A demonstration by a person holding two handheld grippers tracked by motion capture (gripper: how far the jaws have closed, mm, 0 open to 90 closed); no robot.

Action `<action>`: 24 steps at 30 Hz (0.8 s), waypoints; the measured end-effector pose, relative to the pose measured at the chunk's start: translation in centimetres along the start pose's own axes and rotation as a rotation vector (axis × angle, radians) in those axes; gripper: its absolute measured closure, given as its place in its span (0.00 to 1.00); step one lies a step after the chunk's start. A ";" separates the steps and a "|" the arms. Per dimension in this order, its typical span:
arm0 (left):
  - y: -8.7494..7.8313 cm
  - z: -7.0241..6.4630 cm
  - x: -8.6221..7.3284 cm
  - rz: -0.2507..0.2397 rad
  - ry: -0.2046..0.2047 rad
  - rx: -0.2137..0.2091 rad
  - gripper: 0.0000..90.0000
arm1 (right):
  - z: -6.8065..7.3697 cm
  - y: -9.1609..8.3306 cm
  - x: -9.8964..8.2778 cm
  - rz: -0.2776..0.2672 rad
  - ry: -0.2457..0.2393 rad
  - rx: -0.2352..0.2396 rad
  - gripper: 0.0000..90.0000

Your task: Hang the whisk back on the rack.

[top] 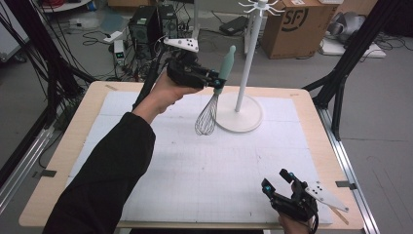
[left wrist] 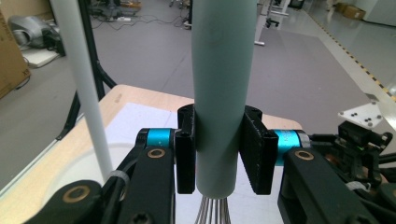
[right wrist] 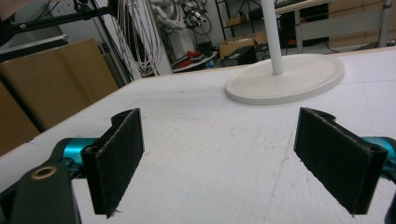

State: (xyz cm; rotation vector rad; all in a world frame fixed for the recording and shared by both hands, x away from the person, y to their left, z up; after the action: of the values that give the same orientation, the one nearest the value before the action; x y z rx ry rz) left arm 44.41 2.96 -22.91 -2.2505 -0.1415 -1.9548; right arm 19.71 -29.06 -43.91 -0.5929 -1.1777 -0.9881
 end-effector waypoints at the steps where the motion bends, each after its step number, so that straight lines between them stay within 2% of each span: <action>1: 0.0 0.2 0.3 0.002 0.000 0.007 0.77 | 0.0 0.0 0.0 0.001 0.003 0.002 0.16; 5: 0.0 0.8 1.4 -0.020 0.003 0.022 0.77 | -0.1 0.0 0.0 -0.006 0.013 0.001 0.16; 7: 0.0 1.2 1.9 -0.017 0.020 0.036 0.77 | -0.1 -0.1 0.1 -0.005 0.014 0.003 0.16; 9: 0.1 1.7 2.3 -0.041 0.004 0.046 0.77 | -0.1 -0.1 0.2 -0.012 0.018 0.006 0.16; 11: 0.2 2.2 2.7 -0.055 0.005 0.052 0.77 | -0.2 -0.1 0.2 -0.011 0.021 0.009 0.16; 24: 1.5 4.9 4.5 -0.058 -0.002 0.083 0.77 | -0.8 -0.3 0.4 -0.028 0.049 -0.001 0.16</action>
State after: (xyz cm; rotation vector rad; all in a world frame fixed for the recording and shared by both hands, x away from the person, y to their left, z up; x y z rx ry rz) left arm 50.12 2.25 -19.25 -2.2202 -0.2864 -1.9368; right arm 19.91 -29.99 -43.87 -0.5515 -1.1443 -1.0220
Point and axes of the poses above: each handheld gripper's, and its own axes: y roughly forward along the jaws, x roughly out of its top, z roughly to its left, the point moved 2 cm from there along y, roughly forward along the jaws, and after that the axes turned 15 degrees about -z, right-handed, at the moved point
